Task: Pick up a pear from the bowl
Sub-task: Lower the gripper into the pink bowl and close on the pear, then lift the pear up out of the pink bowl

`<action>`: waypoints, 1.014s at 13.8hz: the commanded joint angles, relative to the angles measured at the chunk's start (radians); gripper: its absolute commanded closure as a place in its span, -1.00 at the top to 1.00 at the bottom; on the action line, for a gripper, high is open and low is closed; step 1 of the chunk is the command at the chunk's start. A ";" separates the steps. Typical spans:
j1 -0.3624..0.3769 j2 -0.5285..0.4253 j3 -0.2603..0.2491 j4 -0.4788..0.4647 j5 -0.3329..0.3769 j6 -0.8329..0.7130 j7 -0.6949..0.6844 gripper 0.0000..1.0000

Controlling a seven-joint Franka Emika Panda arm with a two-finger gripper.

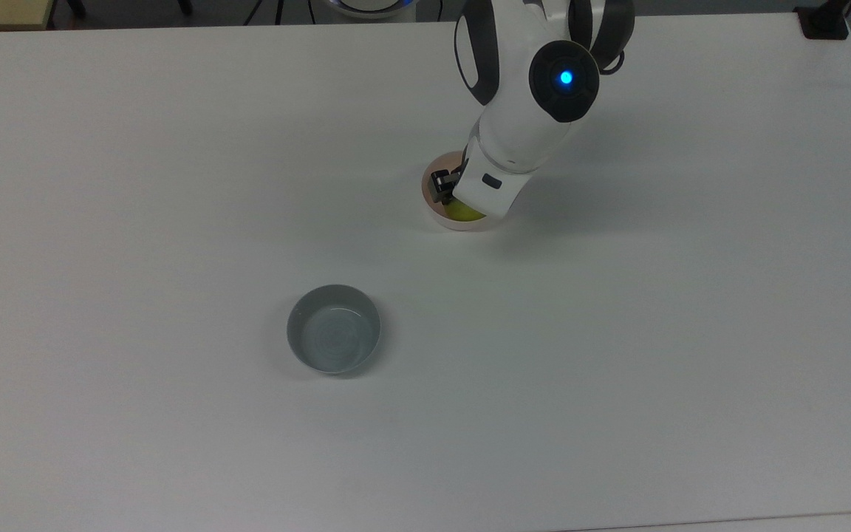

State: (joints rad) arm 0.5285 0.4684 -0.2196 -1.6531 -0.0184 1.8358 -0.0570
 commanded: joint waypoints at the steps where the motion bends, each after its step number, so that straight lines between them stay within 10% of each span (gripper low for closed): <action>1: 0.018 -0.013 -0.014 -0.014 0.003 0.020 -0.003 -0.41; 14: -0.071 -0.315 -0.027 0.032 0.002 -0.182 -0.020 -0.57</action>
State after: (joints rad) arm 0.4840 0.1794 -0.2421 -1.6290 -0.0184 1.6978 -0.0576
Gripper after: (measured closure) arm 0.300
